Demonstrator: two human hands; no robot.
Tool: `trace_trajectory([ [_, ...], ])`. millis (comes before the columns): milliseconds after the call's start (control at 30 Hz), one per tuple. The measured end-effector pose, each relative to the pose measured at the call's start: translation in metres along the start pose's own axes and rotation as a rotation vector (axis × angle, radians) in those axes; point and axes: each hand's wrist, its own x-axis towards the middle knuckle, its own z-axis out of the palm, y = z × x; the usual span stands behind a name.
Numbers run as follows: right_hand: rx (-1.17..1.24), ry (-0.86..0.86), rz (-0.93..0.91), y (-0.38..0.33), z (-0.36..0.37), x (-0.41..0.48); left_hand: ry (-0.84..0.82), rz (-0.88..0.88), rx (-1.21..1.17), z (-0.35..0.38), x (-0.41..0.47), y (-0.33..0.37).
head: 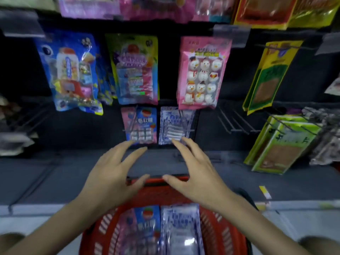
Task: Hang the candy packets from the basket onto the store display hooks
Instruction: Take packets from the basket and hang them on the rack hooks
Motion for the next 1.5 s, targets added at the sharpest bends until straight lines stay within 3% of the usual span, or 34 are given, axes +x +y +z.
trace_trajectory([
  [200, -0.151, -0.326, 0.011, 0.026, 0.089, -0.046, -0.226, 0.033, 0.094, 0.048, -0.076, -0.032],
  [433, -0.195, -0.621, 0.198, 0.071, 0.204, -0.041, -0.552, 0.058, 0.301, 0.117, -0.119, -0.083],
  [567, -0.156, -0.62, 0.341, 0.078, 0.25, -0.023, -0.543, 0.024, 0.287, 0.139, -0.128, -0.094],
  [867, 0.34, -0.341, 0.876, 0.086, 0.313, 0.01, -0.333, -0.051, 0.154, 0.155, -0.13, -0.093],
  [1033, 0.426, -0.224, 1.02, 0.083, 0.322, 0.015, -0.339, -0.071, 0.156, 0.157, -0.129, -0.092],
  [1167, 0.498, -0.233, 0.996, 0.088, 0.323, 0.009, -0.351, -0.08, 0.18, 0.157, -0.128, -0.091],
  [1367, 0.651, -0.385, 0.795, 0.09, 0.295, -0.009, -0.351, -0.084, 0.174, 0.153, -0.126, -0.088],
  [1500, 0.622, -0.436, 0.619, 0.085, 0.271, -0.03, -0.337, -0.098, 0.135, 0.153, -0.124, -0.089],
])
